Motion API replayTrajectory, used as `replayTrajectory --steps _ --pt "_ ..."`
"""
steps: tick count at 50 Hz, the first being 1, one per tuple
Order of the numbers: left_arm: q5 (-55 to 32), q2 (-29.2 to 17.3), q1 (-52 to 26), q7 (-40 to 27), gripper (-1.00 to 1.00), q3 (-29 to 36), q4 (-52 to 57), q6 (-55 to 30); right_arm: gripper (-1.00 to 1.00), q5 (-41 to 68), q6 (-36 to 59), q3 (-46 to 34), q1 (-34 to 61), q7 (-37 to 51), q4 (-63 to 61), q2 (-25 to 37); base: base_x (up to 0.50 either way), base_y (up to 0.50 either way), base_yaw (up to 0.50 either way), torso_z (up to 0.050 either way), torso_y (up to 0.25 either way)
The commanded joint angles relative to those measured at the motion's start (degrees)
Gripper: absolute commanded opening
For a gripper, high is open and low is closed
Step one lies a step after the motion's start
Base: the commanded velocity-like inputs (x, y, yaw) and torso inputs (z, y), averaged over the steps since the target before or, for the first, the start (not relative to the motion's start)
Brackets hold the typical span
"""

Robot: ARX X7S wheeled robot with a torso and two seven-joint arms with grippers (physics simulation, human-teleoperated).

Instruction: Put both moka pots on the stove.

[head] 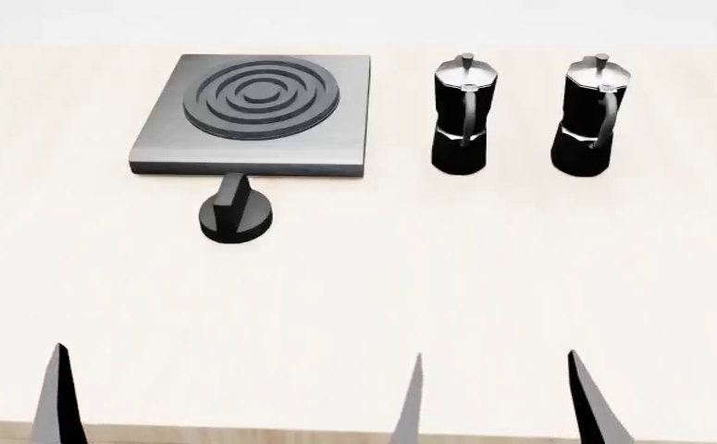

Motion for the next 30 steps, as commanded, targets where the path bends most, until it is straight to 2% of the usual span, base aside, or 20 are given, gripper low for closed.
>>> replayTrajectory --steps 1,30 --pt "-0.2 -0.8 0.4 -1.2 1.00 0.4 2.7 -0.5 1.00 1.2 0.4 -0.6 -0.2 0.5 -2.0 0.8 0.00 0.00 0.00 0.000 0.000" --pt "-0.1 -2.4 0.1 -2.9 1.00 2.0 0.6 1.0 1.00 1.9 0.0 -1.4 0.1 2.3 -1.1 2.3 0.14 0.00 0.00 0.000 0.000"
